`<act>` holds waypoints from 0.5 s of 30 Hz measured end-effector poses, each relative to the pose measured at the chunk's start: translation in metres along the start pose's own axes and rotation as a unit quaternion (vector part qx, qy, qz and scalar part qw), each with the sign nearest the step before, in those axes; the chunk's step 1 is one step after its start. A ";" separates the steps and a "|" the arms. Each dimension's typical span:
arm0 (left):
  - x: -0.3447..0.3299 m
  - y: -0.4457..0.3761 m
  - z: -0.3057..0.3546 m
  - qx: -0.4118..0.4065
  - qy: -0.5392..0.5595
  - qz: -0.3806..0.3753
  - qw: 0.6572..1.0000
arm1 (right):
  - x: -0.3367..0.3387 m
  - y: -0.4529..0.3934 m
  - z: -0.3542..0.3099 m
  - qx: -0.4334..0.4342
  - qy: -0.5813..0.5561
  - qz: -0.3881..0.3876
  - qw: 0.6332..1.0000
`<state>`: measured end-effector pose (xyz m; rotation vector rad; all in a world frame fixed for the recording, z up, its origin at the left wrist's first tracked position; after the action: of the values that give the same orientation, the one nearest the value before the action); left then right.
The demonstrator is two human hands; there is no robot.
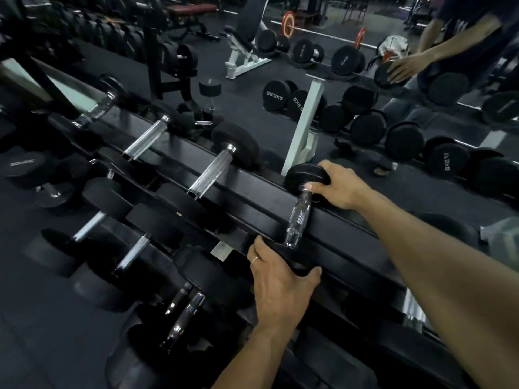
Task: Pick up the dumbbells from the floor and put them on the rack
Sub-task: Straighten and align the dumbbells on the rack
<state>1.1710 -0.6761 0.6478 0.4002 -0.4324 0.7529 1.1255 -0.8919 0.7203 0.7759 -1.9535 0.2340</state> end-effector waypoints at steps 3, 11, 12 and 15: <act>0.002 -0.003 0.000 -0.030 -0.024 -0.012 0.999 | 0.001 0.009 0.008 -0.001 -0.005 0.011 1.000; 0.008 -0.009 -0.002 -0.072 -0.052 -0.015 0.996 | -0.002 0.022 0.016 -0.014 -0.034 0.035 0.999; 0.008 -0.010 -0.002 -0.071 -0.053 -0.014 0.996 | -0.002 0.023 0.015 -0.017 -0.038 0.035 0.999; 0.008 -0.010 -0.002 -0.071 -0.065 -0.011 0.995 | -0.003 0.025 0.013 -0.030 -0.049 0.033 0.998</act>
<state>1.1842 -0.6771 0.6479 0.3210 -0.5991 0.6715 1.1015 -0.8770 0.7151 0.6956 -2.0723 0.1786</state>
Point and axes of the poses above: each hand's wrist, its own y-axis away from the middle knuckle, its own x-axis out of the back of the hand, z = x × y, the point moved 9 cm from there along -y, towards the middle knuckle, and after that the axes turned 3 degrees about x, right-handed, at the moved point
